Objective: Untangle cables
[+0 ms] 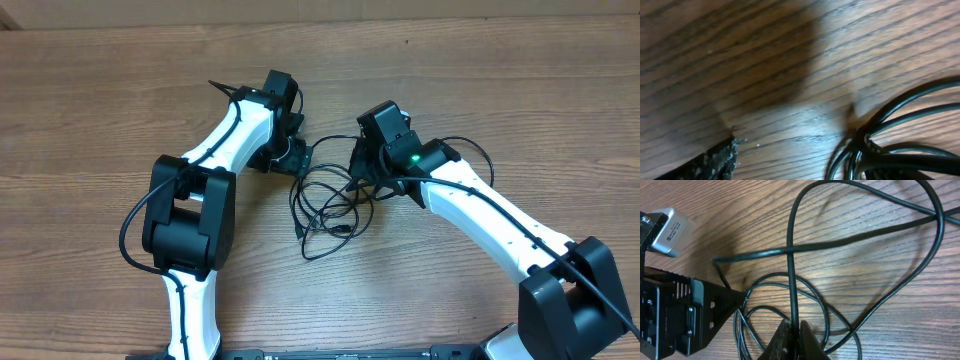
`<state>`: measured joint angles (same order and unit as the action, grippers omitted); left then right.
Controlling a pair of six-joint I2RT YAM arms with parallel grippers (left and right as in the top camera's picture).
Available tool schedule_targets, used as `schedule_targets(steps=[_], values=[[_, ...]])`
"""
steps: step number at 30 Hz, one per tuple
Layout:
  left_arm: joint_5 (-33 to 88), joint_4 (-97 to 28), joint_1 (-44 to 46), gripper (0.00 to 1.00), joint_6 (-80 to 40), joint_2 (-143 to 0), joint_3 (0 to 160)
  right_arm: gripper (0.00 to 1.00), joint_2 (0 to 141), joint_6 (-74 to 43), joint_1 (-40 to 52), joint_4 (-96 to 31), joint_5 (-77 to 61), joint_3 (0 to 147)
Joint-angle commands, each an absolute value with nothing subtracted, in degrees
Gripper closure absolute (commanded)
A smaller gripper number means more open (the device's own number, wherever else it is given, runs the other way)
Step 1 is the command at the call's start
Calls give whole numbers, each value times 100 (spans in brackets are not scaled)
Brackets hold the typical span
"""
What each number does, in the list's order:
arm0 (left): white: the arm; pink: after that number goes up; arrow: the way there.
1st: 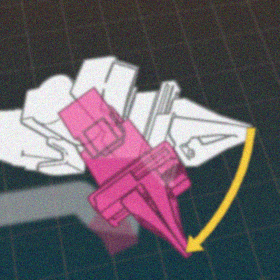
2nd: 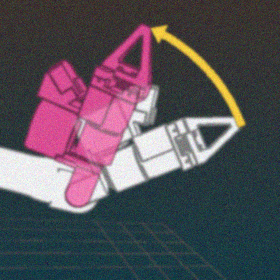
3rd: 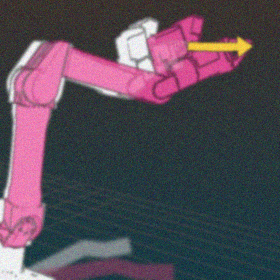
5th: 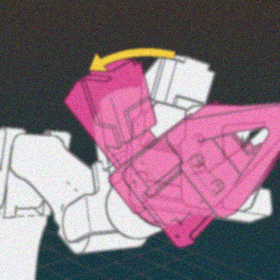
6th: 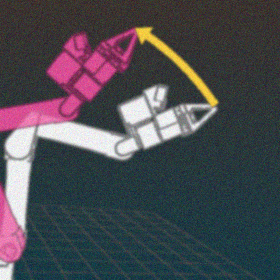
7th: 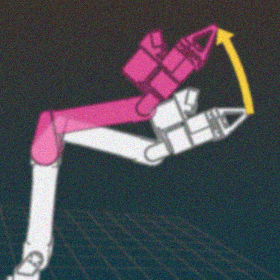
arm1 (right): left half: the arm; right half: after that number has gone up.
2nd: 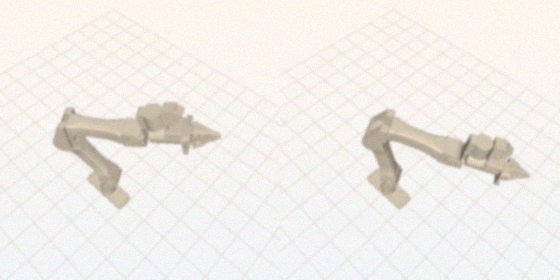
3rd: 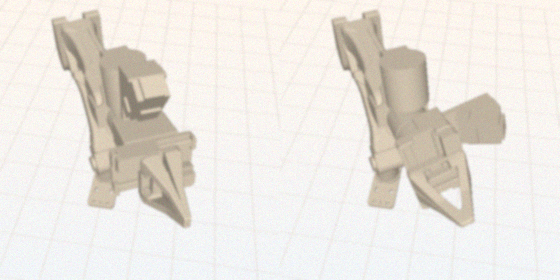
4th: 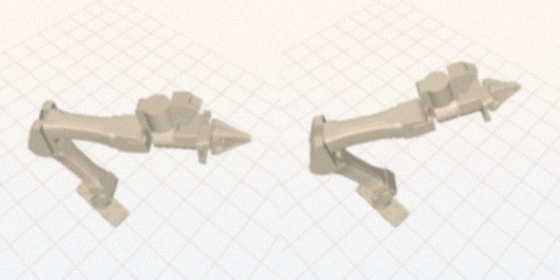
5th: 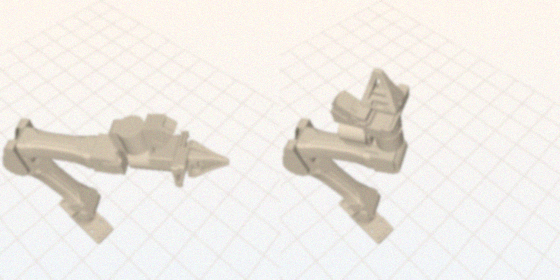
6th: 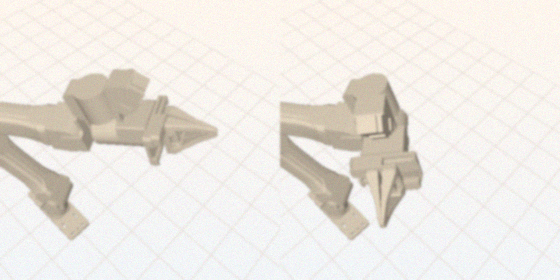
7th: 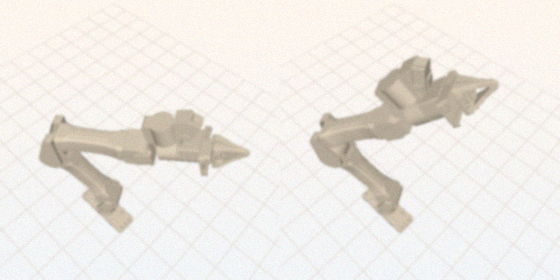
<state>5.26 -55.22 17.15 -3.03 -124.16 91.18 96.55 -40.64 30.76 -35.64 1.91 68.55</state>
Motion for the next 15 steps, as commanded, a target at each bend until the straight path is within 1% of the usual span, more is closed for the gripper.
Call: schedule_targets(steps=[1, 6, 11, 15], values=[[314, -5586, 1686, 23, -268, -12440, 8781, 96, 9529, -4021, 3039, -3542, 292, 6869], [296, -5610, 1686, 23, -250, -12440, 8340, 96, 9529, -4021, 3039, -3479, 290, 6869], [296, -5317, 1684, 18, -255, -12440, 7819, 96, 9529, -4021, 3039, -3492, 290, 6869], [187, -5245, 1684, 17, -261, -12440, 7736, 96, 9529, -4021, 3039, -3481, 290, 6869]])
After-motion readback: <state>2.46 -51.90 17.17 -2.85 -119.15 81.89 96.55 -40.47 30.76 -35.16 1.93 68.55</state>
